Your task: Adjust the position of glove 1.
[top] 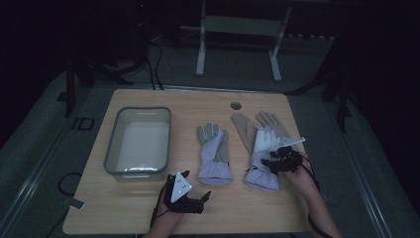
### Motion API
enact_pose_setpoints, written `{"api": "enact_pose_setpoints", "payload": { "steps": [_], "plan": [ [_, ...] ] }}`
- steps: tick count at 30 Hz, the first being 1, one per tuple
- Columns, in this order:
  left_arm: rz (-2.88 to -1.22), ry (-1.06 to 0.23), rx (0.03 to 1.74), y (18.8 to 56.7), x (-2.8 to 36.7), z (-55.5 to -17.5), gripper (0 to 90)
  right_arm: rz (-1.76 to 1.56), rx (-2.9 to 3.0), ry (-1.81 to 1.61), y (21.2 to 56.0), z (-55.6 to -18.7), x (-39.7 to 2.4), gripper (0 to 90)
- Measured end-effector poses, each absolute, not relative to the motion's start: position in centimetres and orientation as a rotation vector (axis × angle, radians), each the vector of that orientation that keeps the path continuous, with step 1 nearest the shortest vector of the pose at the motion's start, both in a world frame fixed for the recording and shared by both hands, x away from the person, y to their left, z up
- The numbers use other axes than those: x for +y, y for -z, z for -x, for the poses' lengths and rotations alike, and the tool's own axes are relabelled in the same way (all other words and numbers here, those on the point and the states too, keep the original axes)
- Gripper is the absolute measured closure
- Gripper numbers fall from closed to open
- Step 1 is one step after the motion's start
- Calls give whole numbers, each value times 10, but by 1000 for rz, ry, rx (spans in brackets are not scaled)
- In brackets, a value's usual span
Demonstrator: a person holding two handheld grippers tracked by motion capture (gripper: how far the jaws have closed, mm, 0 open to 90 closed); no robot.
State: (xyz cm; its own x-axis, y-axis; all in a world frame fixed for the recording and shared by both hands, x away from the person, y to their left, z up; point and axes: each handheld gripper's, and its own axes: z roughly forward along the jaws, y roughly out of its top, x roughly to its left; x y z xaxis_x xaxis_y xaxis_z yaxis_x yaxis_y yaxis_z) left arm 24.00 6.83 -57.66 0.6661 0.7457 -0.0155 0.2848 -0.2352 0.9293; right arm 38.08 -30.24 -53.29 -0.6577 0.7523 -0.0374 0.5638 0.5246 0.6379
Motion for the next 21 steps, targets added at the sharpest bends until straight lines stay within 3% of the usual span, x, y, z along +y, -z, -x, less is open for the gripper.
{"api": "enact_pose_setpoints", "payload": {
  "steps": [1,3,21],
  "plan": [
    [-1810,-536,822,577,68,-240,17,-1103,2466,-871,535,-380,-303,573],
    [-1809,-533,822,577,69,-240,17,-1108,2471,-881,537,-379,-304,609],
    [-1809,-538,822,577,68,-240,17,-1183,2412,-929,521,-366,-309,759]
  ]
}}
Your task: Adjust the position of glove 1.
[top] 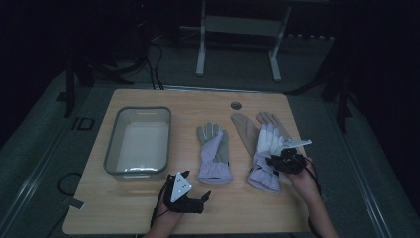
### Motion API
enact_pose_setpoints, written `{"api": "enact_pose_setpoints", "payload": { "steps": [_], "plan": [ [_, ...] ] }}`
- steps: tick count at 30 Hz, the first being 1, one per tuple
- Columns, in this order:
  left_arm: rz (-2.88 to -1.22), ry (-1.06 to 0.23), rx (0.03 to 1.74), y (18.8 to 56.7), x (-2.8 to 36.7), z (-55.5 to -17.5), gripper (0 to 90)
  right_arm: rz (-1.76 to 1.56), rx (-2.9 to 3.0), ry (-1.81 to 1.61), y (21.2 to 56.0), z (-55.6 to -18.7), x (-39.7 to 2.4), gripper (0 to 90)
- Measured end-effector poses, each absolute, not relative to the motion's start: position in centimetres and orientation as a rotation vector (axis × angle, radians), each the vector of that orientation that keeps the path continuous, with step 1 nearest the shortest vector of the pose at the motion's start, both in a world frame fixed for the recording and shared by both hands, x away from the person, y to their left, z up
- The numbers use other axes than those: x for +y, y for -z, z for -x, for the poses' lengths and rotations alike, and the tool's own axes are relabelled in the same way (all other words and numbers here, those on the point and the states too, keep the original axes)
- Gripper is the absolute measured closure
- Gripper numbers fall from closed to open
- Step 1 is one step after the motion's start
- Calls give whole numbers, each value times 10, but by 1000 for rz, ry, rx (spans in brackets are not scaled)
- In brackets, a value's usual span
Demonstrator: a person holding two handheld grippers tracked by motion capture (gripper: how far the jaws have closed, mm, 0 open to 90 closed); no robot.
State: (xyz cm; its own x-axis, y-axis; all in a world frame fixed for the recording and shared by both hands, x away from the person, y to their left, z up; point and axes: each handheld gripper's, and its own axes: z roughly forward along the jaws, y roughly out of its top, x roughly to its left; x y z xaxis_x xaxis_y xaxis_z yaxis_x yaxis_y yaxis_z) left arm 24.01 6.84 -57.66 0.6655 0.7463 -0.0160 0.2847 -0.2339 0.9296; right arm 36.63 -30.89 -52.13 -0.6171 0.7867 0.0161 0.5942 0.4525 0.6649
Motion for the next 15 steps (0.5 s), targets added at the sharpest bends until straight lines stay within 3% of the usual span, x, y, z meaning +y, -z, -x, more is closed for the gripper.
{"api": "enact_pose_setpoints", "payload": {
  "steps": [15],
  "plan": [
    [-1809,-537,830,577,68,-240,17,-1110,2324,-1005,457,-351,-323,775]
  ]
}}
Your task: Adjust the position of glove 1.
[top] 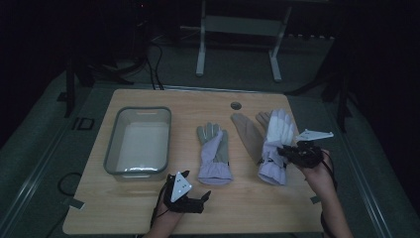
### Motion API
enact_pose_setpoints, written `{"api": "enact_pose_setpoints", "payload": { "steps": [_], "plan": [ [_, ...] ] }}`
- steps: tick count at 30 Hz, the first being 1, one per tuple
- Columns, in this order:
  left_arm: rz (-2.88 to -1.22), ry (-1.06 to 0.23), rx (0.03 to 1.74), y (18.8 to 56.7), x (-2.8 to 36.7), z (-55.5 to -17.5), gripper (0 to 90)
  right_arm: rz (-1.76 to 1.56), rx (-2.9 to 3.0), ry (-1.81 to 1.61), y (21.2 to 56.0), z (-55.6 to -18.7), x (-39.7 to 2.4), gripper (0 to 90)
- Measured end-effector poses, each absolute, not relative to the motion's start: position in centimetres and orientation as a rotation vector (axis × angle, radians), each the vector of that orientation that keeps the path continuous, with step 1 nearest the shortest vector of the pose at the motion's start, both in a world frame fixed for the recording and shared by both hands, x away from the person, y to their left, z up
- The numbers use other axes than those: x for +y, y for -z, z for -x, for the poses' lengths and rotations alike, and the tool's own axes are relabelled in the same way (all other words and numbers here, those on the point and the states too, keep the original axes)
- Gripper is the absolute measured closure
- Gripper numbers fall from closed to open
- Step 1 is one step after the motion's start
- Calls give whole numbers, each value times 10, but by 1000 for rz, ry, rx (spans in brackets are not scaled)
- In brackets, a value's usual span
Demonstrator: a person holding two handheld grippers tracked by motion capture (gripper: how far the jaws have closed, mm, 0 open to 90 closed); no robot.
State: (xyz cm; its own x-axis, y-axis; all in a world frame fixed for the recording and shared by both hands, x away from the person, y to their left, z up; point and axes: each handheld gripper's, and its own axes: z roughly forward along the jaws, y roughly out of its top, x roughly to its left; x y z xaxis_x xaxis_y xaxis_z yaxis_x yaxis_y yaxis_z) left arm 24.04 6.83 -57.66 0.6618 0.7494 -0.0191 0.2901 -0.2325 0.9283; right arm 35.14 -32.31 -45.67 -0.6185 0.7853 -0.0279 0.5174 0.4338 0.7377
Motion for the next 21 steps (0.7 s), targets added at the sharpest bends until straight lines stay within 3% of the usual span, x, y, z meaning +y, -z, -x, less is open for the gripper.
{"api": "enact_pose_setpoints", "payload": {
  "steps": [12,21],
  "plan": [
    [-1809,-539,824,577,69,-240,17,-979,2321,-1042,413,-363,-292,775],
    [-1808,-538,823,577,69,-240,17,-901,2375,-1059,408,-374,-251,775]
  ]
}}
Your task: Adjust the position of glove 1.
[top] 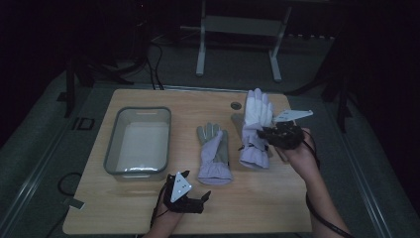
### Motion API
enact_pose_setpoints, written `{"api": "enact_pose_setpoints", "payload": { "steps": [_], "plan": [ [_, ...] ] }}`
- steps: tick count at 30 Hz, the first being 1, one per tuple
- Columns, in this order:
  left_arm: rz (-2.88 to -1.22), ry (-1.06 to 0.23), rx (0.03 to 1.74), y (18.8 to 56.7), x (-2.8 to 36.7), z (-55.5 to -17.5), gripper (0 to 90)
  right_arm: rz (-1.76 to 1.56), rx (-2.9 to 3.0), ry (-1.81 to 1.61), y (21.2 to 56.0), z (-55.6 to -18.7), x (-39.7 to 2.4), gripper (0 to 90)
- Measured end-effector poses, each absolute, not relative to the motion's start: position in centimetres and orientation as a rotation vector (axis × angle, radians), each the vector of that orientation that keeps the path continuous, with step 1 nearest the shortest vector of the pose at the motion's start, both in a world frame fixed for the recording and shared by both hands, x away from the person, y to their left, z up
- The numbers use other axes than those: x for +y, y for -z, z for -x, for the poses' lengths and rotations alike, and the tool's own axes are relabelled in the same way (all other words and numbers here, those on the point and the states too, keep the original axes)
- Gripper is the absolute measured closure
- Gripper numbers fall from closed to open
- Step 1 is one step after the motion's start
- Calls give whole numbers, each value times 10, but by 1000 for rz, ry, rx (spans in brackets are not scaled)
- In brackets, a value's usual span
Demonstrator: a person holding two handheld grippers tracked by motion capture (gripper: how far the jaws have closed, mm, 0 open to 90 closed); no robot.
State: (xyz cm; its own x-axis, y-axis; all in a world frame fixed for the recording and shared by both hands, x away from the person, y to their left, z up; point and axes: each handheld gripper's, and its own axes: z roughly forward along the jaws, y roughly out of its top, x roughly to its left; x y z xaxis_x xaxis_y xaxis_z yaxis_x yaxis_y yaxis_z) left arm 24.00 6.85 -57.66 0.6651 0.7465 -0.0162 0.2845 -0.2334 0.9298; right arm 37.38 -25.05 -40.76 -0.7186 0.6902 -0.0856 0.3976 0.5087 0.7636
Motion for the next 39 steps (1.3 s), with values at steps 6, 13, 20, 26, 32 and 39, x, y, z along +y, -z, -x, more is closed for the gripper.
{"api": "enact_pose_setpoints", "payload": {
  "steps": [6,13,20,26,32,39],
  "plan": [
    [-1806,-538,823,577,69,-240,17,-829,2442,-1077,412,-381,-208,774],
    [-1807,-545,823,577,68,-239,17,-803,2519,-1033,431,-385,-174,775],
    [-1810,-547,821,577,68,-239,16,-808,2594,-972,454,-385,-143,774],
    [-1810,-548,818,577,68,-239,17,-826,2617,-920,471,-388,-132,773],
    [-1813,-546,817,577,68,-239,17,-874,2629,-900,483,-395,-129,771],
    [-1812,-542,818,577,68,-239,17,-923,2648,-887,500,-402,-130,756]
  ]
}}
